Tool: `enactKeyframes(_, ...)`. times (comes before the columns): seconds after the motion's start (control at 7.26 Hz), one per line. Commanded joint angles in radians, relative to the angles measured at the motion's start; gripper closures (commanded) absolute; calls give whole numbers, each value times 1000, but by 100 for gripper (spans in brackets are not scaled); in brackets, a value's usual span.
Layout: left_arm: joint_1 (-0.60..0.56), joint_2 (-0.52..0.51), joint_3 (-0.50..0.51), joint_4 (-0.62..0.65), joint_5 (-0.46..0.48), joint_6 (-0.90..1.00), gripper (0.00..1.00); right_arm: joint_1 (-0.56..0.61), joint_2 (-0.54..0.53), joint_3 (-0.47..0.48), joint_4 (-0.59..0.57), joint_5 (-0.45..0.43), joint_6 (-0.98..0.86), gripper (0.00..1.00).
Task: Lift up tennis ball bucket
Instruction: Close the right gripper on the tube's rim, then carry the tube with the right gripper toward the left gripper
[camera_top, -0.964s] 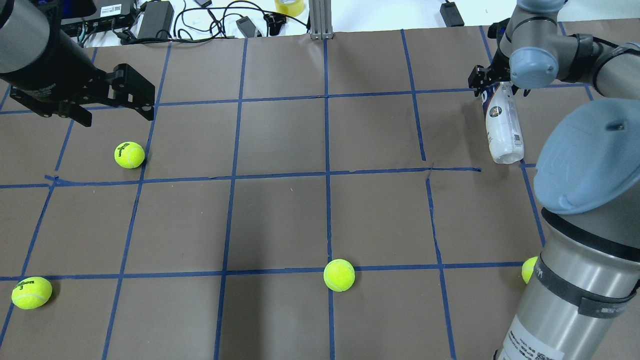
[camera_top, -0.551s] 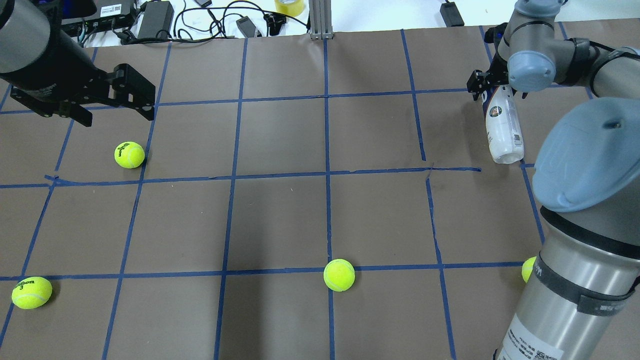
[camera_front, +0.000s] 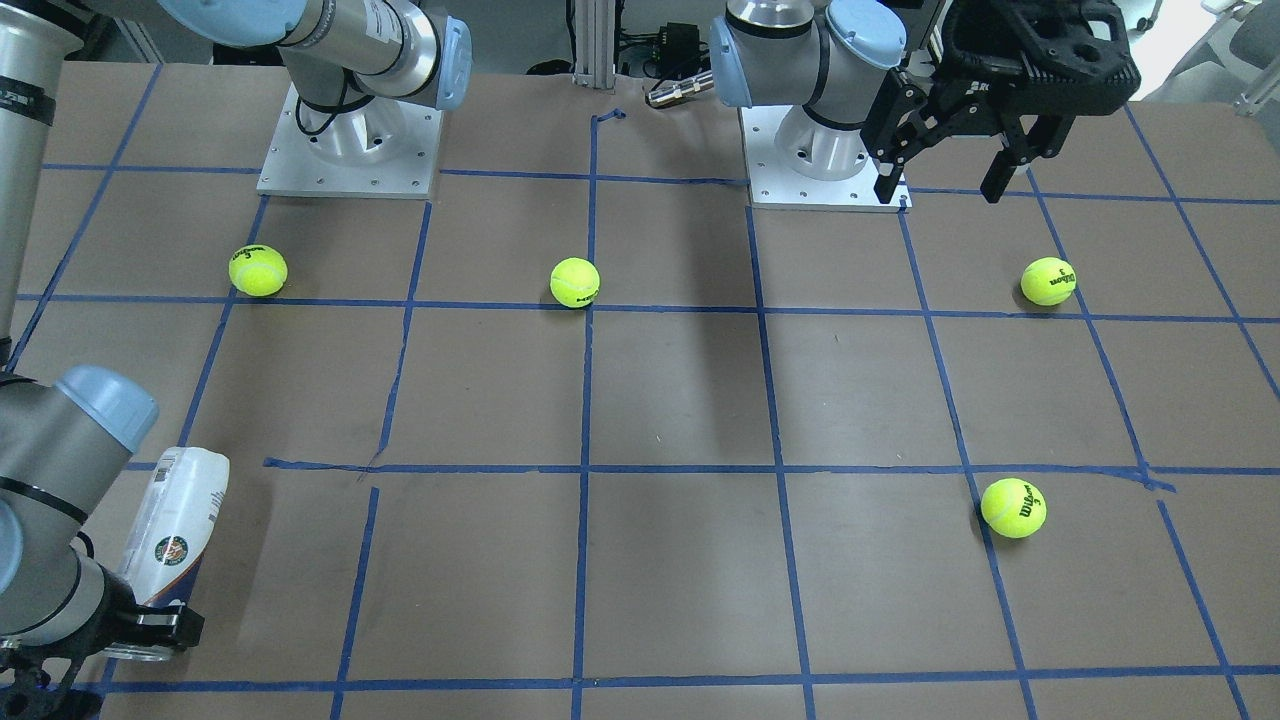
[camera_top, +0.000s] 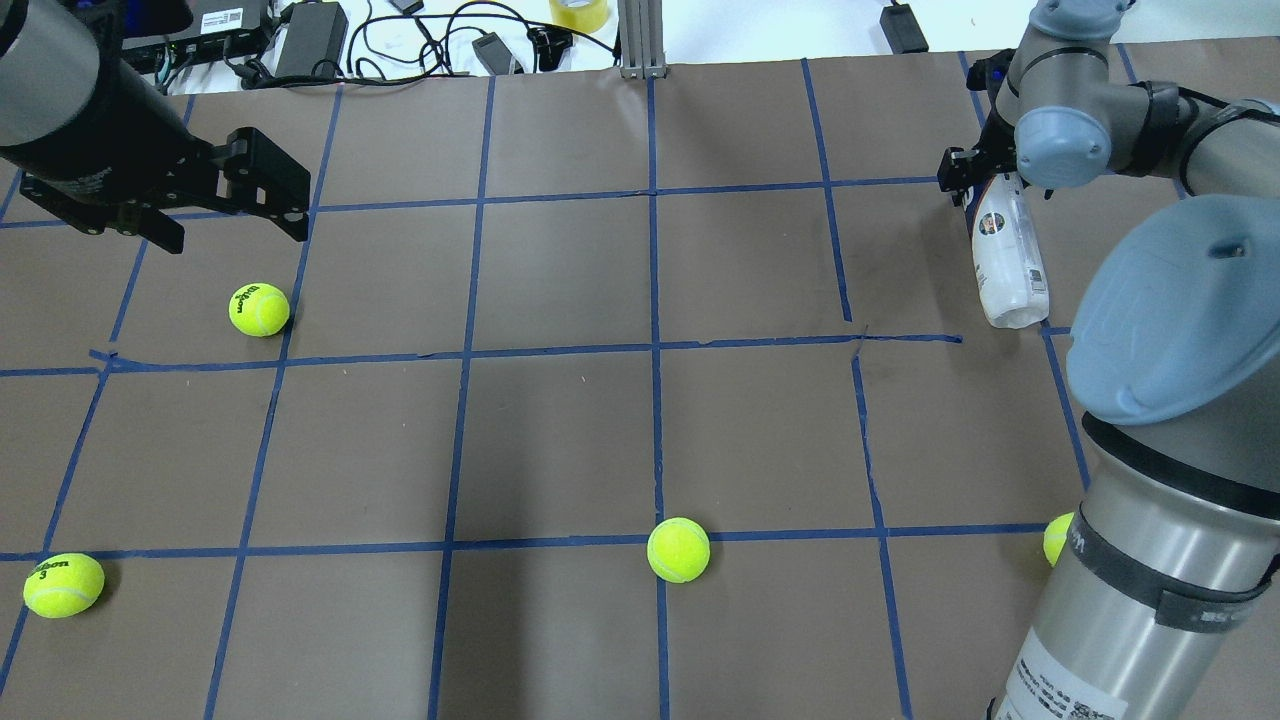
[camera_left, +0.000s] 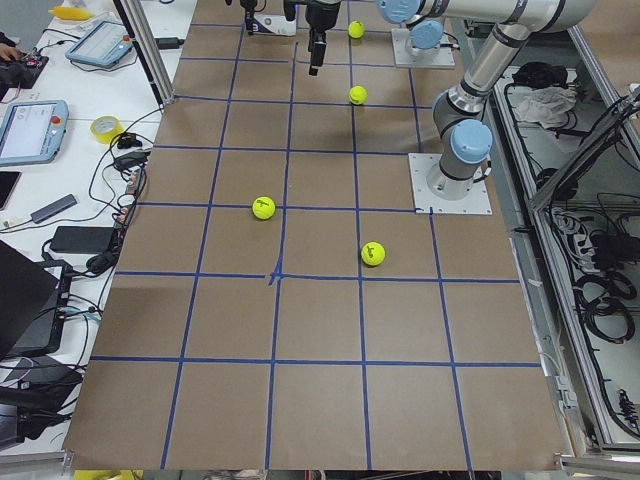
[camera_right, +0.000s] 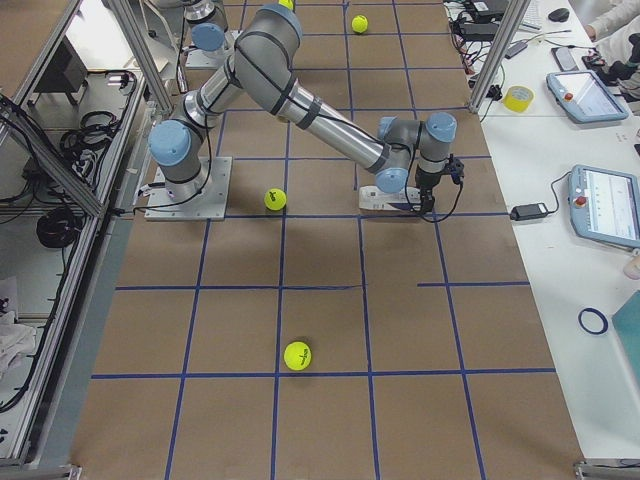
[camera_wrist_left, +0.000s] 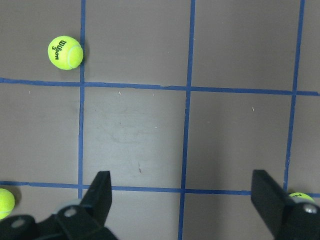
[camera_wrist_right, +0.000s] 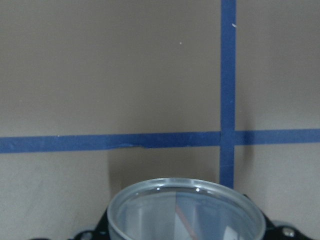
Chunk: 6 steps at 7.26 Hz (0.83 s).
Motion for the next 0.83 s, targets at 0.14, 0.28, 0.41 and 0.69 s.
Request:
enactKeyframes(0.14, -1, 0, 0, 0, 0, 0, 0, 12, -69, 1, 11, 122, -11, 29)
enactKeyframes(0.28, 0, 0, 0, 0, 0, 0, 0, 40, -95, 5, 20, 129, -47, 29)
enactKeyframes(0.41, 0, 0, 0, 0, 0, 0, 0, 96, -124, 28, 20, 129, -80, 36)
enactKeyframes(0.69, -1, 0, 0, 1, 0, 0, 0, 210, -153, 46, 23, 126, -75, 39)
